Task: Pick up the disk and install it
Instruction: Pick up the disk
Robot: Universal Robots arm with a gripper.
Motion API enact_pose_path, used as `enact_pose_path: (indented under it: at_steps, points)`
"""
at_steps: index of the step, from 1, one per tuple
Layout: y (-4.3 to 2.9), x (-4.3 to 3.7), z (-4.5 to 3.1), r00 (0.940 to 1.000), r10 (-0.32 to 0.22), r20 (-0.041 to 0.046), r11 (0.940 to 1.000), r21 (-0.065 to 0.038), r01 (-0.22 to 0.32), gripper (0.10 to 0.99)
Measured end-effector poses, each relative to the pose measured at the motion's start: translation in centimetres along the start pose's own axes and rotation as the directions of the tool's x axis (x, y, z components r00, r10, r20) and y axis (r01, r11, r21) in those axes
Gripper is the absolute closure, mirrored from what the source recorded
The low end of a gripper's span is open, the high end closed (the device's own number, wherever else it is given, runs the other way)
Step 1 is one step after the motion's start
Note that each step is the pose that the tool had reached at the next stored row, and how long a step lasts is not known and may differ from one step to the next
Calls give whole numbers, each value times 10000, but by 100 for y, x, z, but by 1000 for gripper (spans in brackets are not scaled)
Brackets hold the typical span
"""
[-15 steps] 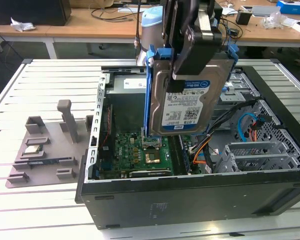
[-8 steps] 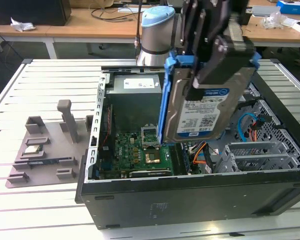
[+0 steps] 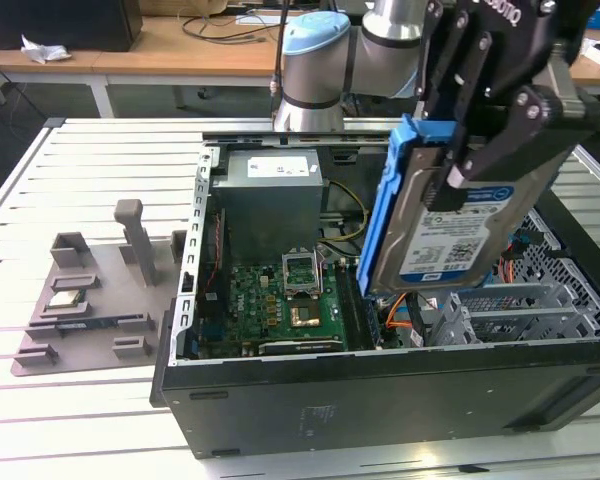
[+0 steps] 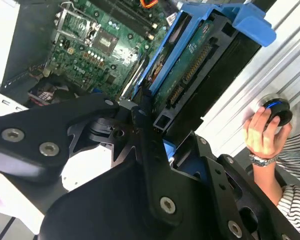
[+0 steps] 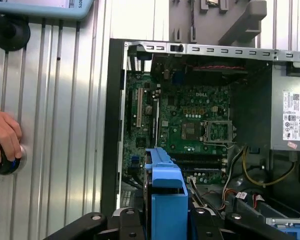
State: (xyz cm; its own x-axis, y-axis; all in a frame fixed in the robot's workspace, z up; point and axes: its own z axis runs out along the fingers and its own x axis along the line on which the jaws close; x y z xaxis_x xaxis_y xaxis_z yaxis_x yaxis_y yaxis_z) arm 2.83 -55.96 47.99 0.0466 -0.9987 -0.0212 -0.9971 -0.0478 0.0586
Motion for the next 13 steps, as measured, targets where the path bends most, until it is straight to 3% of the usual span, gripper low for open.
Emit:
enact_pose_path:
  at_steps: [3, 9, 13]
  points:
    - [-125, 18, -1, 10000, 1, 1, 10000, -6, -1, 718]
    - [-279, 34, 1, 10000, 0, 1, 10000, -12, 0, 718]
    - [-343, 43, 11, 10000, 0, 0, 10000, -15, 0, 718]
